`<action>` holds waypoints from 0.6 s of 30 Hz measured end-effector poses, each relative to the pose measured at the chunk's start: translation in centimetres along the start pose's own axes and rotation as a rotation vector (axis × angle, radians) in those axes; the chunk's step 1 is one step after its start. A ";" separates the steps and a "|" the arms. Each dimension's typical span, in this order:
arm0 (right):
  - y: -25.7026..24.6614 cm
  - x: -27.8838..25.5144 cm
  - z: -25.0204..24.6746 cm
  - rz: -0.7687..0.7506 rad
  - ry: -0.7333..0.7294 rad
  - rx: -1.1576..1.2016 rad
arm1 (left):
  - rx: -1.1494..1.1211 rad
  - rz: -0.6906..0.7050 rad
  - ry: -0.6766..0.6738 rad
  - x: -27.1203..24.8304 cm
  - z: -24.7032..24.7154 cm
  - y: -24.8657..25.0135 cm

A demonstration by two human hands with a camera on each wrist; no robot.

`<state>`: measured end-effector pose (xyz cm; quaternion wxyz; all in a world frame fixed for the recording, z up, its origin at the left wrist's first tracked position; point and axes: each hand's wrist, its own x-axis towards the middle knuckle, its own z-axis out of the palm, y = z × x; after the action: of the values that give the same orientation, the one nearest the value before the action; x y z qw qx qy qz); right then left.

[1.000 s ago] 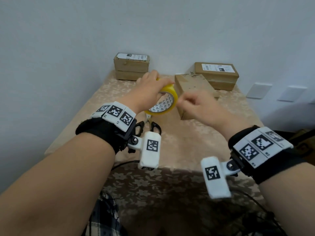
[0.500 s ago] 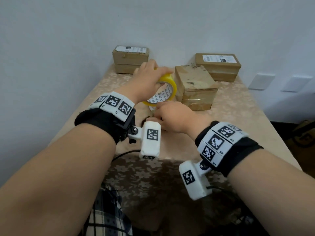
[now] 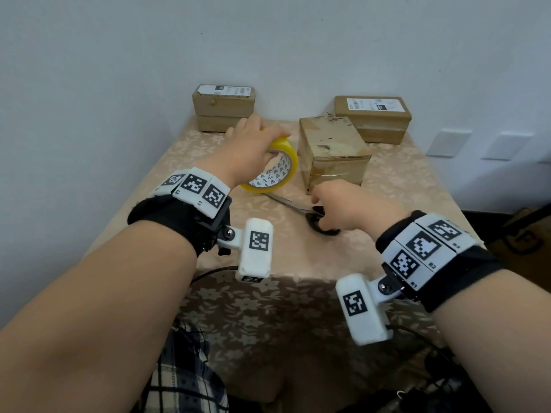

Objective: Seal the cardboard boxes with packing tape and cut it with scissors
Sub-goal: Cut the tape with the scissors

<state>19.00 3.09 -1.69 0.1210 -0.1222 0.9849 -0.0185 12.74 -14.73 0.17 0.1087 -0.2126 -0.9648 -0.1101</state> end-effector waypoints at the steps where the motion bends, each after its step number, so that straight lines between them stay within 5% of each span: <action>1: 0.4 -0.2 -0.4 0.020 -0.003 -0.004 | 0.003 -0.001 0.002 0.0 0.0 0.0; 11: 5.5 -4.4 -6.4 0.135 -0.063 0.166 | -0.045 -0.076 -0.085 -0.7 0.8 -0.3; 14: 6.0 -4.2 -6.6 0.188 0.072 0.426 | -0.069 -0.091 -0.093 -0.8 0.7 -0.3; 18: 3.8 -1.9 -4.6 0.232 0.453 0.559 | -0.072 -0.093 -0.121 -0.8 0.4 0.2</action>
<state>18.80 7.28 3.01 -0.0699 0.0350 0.9509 -0.2994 13.47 -14.78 -0.36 0.0373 -0.1773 -0.9739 -0.1365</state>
